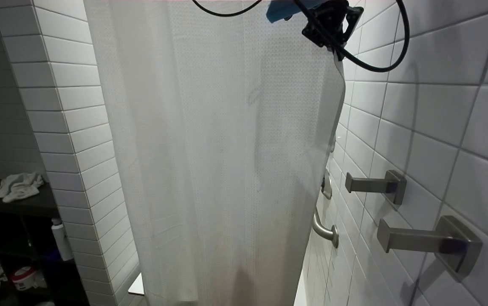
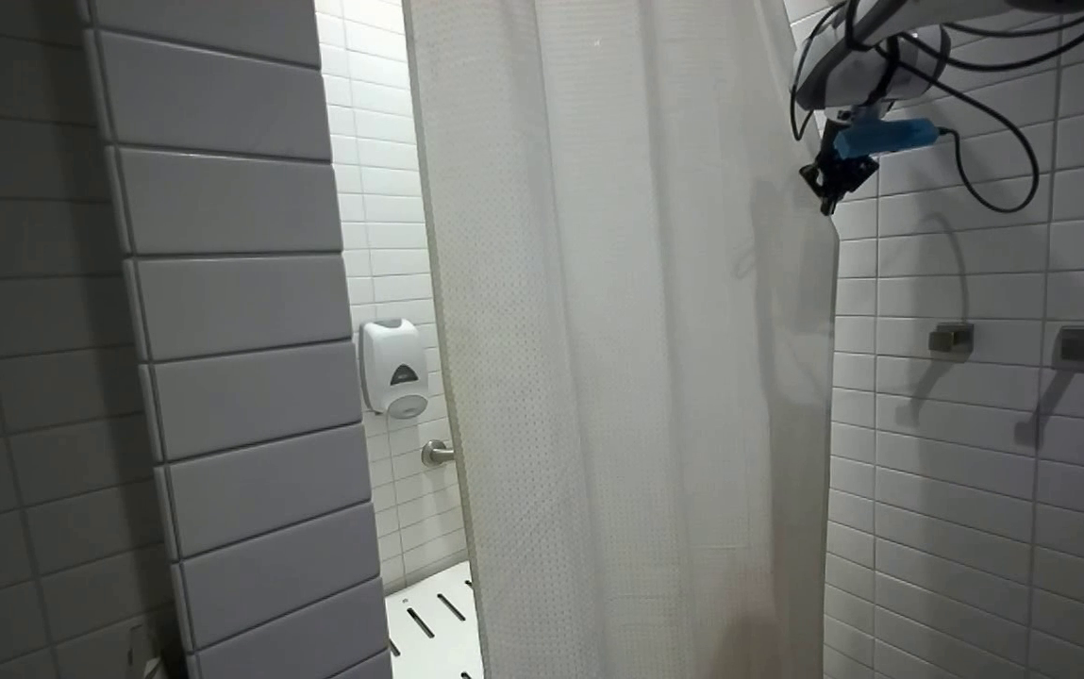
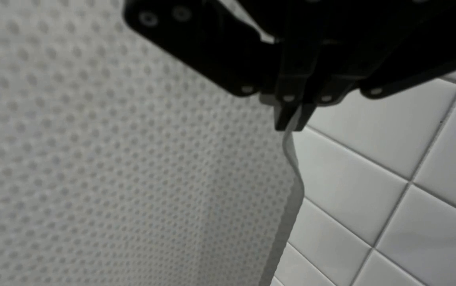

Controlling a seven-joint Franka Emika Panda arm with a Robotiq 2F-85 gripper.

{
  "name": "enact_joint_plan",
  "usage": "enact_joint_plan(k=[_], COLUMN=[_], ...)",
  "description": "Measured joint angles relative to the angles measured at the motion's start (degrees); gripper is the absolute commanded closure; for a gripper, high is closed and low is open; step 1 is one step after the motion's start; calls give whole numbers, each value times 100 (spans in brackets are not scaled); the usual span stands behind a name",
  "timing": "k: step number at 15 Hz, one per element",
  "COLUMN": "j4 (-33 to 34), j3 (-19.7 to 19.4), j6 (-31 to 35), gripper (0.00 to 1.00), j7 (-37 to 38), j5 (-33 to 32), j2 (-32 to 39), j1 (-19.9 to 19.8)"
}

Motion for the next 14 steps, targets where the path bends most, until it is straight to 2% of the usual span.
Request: enact_joint_plan(k=[6, 14], j4=[-8, -24], j3=[-2, -191], j6=[0, -35], gripper=[100, 100], j7=[-150, -417], j5=[438, 1174], j2=[-3, -2], j1=[-105, -104])
